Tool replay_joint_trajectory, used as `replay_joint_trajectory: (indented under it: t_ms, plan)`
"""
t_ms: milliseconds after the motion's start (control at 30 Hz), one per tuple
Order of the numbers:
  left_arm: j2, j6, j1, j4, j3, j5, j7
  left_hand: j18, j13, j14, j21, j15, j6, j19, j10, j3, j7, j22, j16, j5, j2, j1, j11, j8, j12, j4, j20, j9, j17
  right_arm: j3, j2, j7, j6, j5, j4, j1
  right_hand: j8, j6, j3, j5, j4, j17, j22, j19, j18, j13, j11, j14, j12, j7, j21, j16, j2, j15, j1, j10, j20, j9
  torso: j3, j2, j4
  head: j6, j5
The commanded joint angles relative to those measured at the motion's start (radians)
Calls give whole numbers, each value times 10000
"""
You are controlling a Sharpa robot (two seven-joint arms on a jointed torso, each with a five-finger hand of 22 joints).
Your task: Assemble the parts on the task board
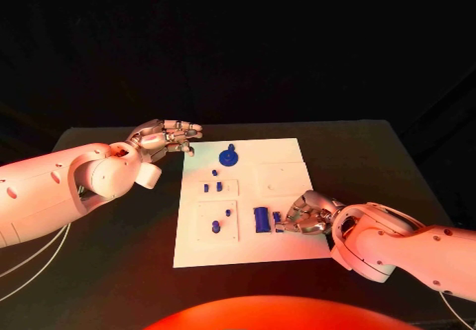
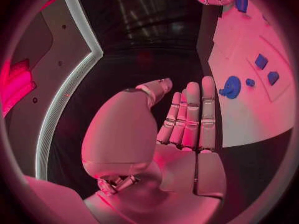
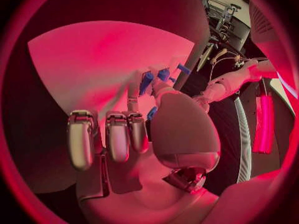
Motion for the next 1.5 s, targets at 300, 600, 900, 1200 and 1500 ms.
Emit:
replay_joint_trajectory:
  t_ms: [300,600,900,1200,1500]
  plan:
    - [7,136,2,16,7,41,39,144,-8,-6,-34,42,-92,67,-76,-2,230,-8,19,25,26,-33,0,59,44,46,-23,-2,-12,-2,-84,319,383,-108,21,-11,-51,-47,-146,-114,23,2633,2473,974,-106,2634,17,1043,38,35,-8,33,65,-30,118,1059,-38,9,1,4,-1,-8,-5]
    - [21,146,2,10,7,39,30,144,-8,-6,-34,42,-92,67,-76,-2,230,-8,19,25,26,-33,0,59,44,46,-23,-2,-12,-1,61,347,402,-110,-144,-11,-54,-38,-197,-136,34,2633,2476,975,-108,2634,17,1043,38,35,4,33,159,-28,98,1059,-36,7,-2,5,5,-2,-23]
    - [32,157,2,12,7,36,19,145,-16,-6,-41,42,-97,75,-84,10,230,-13,22,28,45,-23,1,67,58,49,-24,-2,-14,0,318,472,477,-114,-560,-11,-61,-24,-272,-273,3,2633,2486,980,-115,2634,10,1043,38,26,46,33,272,-32,259,1059,-35,4,2,3,20,-34,-13]
    - [31,159,2,14,7,32,9,145,-16,-6,-41,42,-97,75,-84,10,230,-13,22,28,45,-23,1,67,58,49,-24,-2,-14,1,375,616,506,-106,-721,-11,-60,-3,-425,-453,18,2633,2489,982,-117,2634,10,1043,38,25,58,33,259,-32,341,1059,-35,4,-9,-8,-2,-38,9]
    - [29,157,2,8,7,28,17,145,-16,-6,-41,42,-97,75,-84,10,230,-13,22,28,45,-23,1,67,58,49,-24,-2,-14,9,200,928,308,-57,-583,-6,-61,4,-509,-533,26,2633,2483,979,-113,2634,10,1043,38,25,31,33,276,-33,348,1059,-35,3,-9,-8,4,-21,-7]
